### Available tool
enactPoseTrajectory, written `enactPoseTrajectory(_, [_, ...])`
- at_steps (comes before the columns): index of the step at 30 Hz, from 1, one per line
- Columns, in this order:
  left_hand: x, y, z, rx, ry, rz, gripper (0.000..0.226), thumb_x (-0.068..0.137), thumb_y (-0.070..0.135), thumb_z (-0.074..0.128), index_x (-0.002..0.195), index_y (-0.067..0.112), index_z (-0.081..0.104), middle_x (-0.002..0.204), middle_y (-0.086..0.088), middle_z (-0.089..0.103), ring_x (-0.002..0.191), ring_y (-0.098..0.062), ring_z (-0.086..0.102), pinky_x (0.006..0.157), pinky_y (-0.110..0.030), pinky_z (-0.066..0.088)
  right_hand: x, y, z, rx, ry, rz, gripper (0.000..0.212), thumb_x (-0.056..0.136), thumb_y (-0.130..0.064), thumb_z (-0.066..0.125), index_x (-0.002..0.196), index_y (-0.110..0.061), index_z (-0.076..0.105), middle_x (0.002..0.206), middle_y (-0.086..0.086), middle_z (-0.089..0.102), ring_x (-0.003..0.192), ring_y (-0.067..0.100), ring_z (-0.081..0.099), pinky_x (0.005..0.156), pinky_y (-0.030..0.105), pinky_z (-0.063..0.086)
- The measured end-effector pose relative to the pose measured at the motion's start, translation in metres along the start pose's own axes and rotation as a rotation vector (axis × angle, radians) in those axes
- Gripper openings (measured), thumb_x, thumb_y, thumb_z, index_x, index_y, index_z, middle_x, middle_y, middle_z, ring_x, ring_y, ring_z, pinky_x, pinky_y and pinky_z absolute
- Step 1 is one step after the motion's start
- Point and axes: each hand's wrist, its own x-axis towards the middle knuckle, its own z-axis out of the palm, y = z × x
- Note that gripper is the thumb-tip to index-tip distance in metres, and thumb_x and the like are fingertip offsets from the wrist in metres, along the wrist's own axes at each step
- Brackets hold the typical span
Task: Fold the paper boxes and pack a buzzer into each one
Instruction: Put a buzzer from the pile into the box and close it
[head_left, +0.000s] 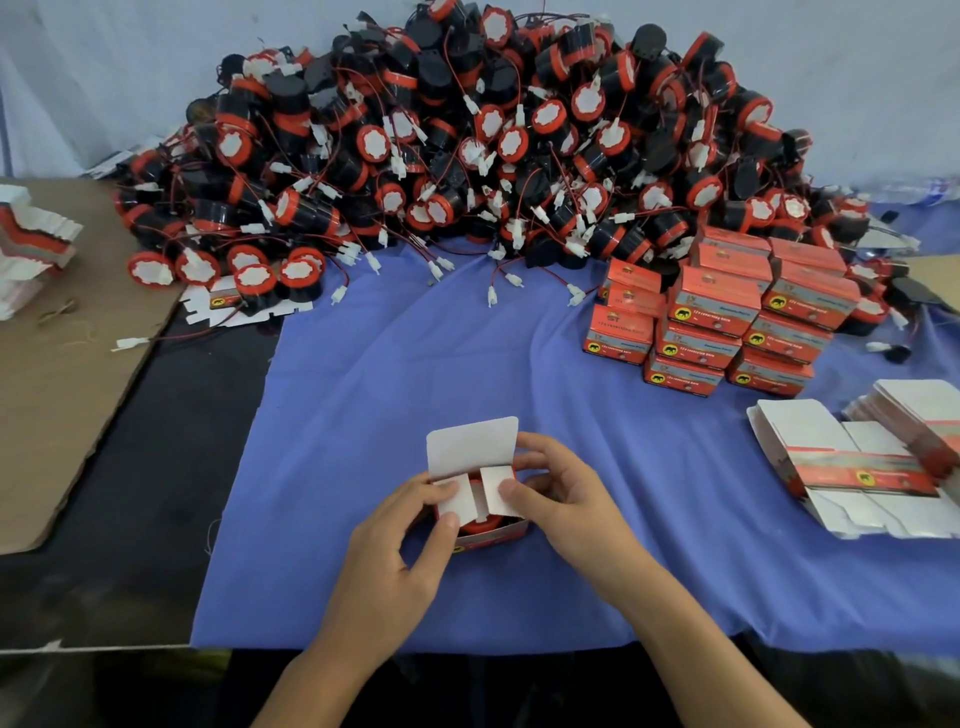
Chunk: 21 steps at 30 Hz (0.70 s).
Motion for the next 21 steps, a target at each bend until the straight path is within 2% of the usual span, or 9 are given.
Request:
enactPoseTrajectory(3, [0.001, 0.0, 0.003, -0.001, 0.01, 0.0, 0.019, 0.096, 0.033, 0.061, 0.113, 0.039, 0.069, 0.129, 0.023, 0.067, 0.121, -0.007, 0.065, 0.098, -0.021, 0.052, 0.001, 0.001, 0.001, -0.105, -0.004, -0.056, 0.036, 0.096, -0.009, 0.067, 0.104, -0.044, 0.069, 0.089, -0.016, 0.065, 0.068, 0.007, 0.053, 0.066, 0.016, 0.047])
enactPoseTrajectory(7, [0.0, 0.002, 0.003, -0.03, 0.028, -0.037, 0.023, 0.096, 0.028, 0.063, 0.117, 0.039, 0.067, 0.123, 0.021, 0.07, 0.115, -0.004, 0.068, 0.094, -0.021, 0.055, 0.003, 0.002, -0.002, -0.174, 0.008, -0.054, 0.024, 0.095, -0.012, 0.069, 0.095, -0.037, 0.07, 0.079, -0.003, 0.06, 0.064, 0.011, 0.051, 0.06, 0.019, 0.044])
enactPoseTrajectory(9, [-0.003, 0.004, 0.004, -0.05, 0.023, -0.026, 0.027, 0.1, 0.03, 0.065, 0.124, 0.04, 0.059, 0.126, 0.019, 0.069, 0.116, -0.003, 0.068, 0.093, -0.02, 0.055, 0.0, 0.002, -0.004, -0.225, 0.007, -0.112, 0.029, 0.095, -0.008, 0.068, 0.097, -0.036, 0.071, 0.092, -0.004, 0.064, 0.075, 0.014, 0.061, 0.065, 0.024, 0.051])
enactPoseTrajectory(11, [-0.005, 0.007, 0.003, -0.132, 0.034, -0.029, 0.033, 0.096, 0.03, 0.068, 0.119, 0.044, 0.048, 0.134, 0.016, 0.067, 0.12, -0.006, 0.067, 0.095, -0.023, 0.056, -0.003, 0.004, -0.006, -0.339, -0.002, -0.221, 0.031, 0.093, 0.002, 0.066, 0.103, -0.027, 0.071, 0.108, -0.008, 0.064, 0.09, 0.015, 0.063, 0.072, 0.024, 0.054])
enactPoseTrajectory(13, [-0.005, 0.008, 0.001, -0.165, 0.029, -0.027, 0.034, 0.091, 0.028, 0.069, 0.113, 0.044, 0.049, 0.14, 0.016, 0.063, 0.127, -0.007, 0.063, 0.097, -0.026, 0.056, -0.005, 0.008, -0.009, -0.403, -0.031, -0.26, 0.031, 0.093, 0.003, 0.066, 0.107, -0.024, 0.069, 0.119, -0.012, 0.063, 0.098, 0.013, 0.064, 0.076, 0.02, 0.054])
enactPoseTrajectory(15, [-0.005, 0.006, -0.004, -0.089, -0.012, 0.013, 0.029, 0.093, 0.023, 0.072, 0.113, 0.041, 0.062, 0.141, 0.021, 0.06, 0.13, -0.003, 0.059, 0.097, -0.022, 0.055, -0.007, 0.009, -0.014, -0.378, -0.092, -0.209, 0.027, 0.094, -0.008, 0.067, 0.116, -0.024, 0.067, 0.125, -0.018, 0.063, 0.102, 0.01, 0.068, 0.08, 0.018, 0.053])
enactPoseTrajectory(17, [-0.007, 0.002, -0.012, -0.072, -0.084, 0.014, 0.031, 0.09, 0.021, 0.08, 0.115, 0.034, 0.066, 0.144, 0.022, 0.058, 0.128, -0.003, 0.061, 0.099, -0.021, 0.053, -0.011, 0.009, -0.02, -0.362, -0.19, -0.181, 0.039, 0.09, -0.023, 0.07, 0.129, -0.025, 0.061, 0.132, -0.025, 0.059, 0.112, 0.008, 0.068, 0.092, 0.021, 0.053])
enactPoseTrajectory(19, [-0.01, 0.003, -0.019, -0.065, -0.187, -0.006, 0.044, 0.083, 0.031, 0.078, 0.124, 0.034, 0.062, 0.148, 0.022, 0.054, 0.129, -0.003, 0.06, 0.103, -0.021, 0.051, -0.016, 0.01, -0.026, -0.413, -0.271, -0.181, 0.056, 0.087, -0.039, 0.074, 0.139, -0.035, 0.053, 0.148, -0.03, 0.046, 0.129, 0.005, 0.058, 0.106, 0.026, 0.048])
enactPoseTrajectory(21, [-0.011, 0.003, -0.024, -0.001, -0.235, -0.019, 0.051, 0.081, 0.043, 0.078, 0.128, 0.038, 0.06, 0.15, 0.026, 0.05, 0.132, 0.0, 0.056, 0.105, -0.019, 0.047, -0.019, 0.01, -0.027, -0.504, -0.282, -0.215, 0.059, 0.088, -0.048, 0.074, 0.142, -0.044, 0.049, 0.161, -0.029, 0.03, 0.144, 0.0, 0.041, 0.112, 0.028, 0.041])
